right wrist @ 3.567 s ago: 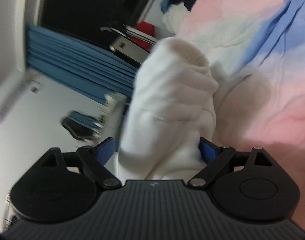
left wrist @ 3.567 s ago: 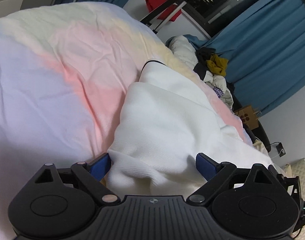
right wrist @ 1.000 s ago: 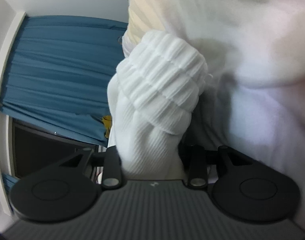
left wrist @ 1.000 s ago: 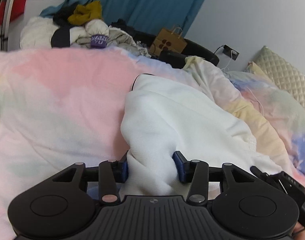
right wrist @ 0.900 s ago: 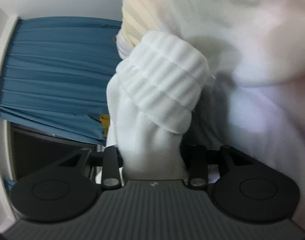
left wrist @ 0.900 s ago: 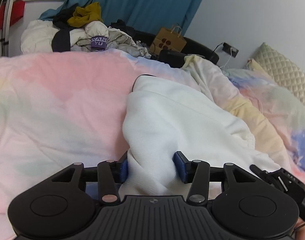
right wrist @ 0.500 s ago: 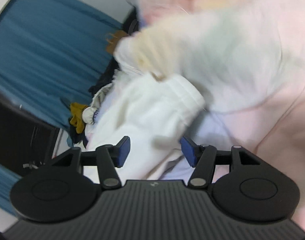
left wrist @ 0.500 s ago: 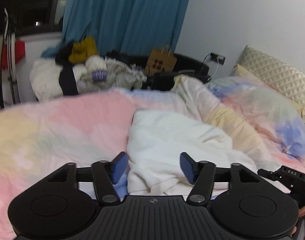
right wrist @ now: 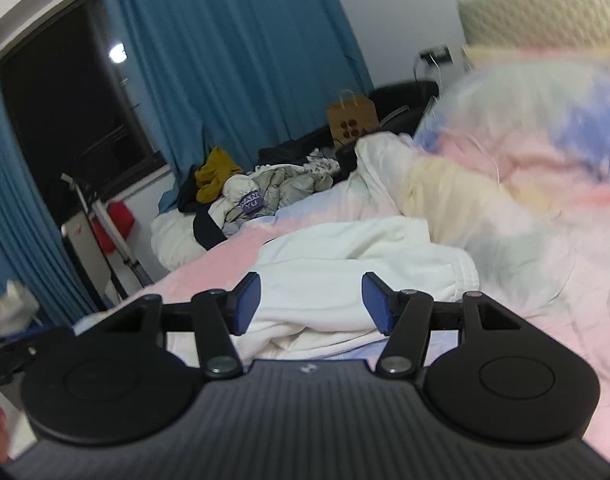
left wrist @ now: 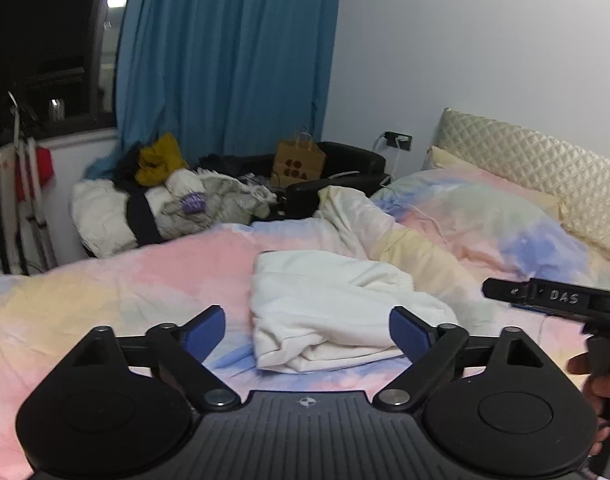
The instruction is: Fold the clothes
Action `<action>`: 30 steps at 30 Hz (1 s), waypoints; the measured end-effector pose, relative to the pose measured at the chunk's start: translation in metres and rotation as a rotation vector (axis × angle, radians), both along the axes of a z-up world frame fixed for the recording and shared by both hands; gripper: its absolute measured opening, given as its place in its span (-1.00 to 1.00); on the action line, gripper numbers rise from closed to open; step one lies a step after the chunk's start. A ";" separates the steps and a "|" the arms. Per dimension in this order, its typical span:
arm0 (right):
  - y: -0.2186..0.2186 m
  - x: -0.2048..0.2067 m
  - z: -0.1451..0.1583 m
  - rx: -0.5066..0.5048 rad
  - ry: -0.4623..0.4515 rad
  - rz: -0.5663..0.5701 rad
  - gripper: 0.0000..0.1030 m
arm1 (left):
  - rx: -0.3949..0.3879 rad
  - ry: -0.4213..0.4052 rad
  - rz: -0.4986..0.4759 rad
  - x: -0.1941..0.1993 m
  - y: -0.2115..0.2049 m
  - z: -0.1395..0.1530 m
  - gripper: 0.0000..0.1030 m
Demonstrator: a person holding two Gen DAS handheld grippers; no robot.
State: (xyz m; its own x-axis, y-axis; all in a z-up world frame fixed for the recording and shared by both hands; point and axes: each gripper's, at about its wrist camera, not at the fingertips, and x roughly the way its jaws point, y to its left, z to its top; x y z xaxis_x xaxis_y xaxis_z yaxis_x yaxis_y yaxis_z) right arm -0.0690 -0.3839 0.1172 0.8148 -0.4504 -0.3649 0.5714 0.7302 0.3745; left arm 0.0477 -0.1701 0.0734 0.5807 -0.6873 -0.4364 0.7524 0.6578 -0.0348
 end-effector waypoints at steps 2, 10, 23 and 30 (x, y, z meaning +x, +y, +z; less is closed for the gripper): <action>0.021 -0.008 0.007 -0.043 0.023 0.006 0.16 | 0.006 -0.020 0.017 -0.012 0.011 0.001 0.94; 0.063 -0.016 0.000 -0.113 0.069 0.010 0.16 | 0.015 -0.042 0.074 -0.039 0.044 -0.009 0.99; 0.093 -0.018 -0.027 -0.173 0.102 -0.027 0.13 | 0.038 -0.049 0.102 -0.055 0.075 -0.031 0.99; 0.103 -0.023 -0.030 -0.198 0.078 -0.042 0.76 | 0.051 -0.085 0.152 -0.056 0.087 -0.032 1.00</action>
State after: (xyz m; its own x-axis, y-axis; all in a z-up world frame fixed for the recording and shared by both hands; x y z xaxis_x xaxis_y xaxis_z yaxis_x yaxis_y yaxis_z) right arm -0.0921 -0.2813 0.0868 0.7664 -0.5529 -0.3270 0.6248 0.7598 0.1797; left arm -0.0079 -0.0828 0.0417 0.7126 -0.5667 -0.4136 0.6428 0.7636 0.0612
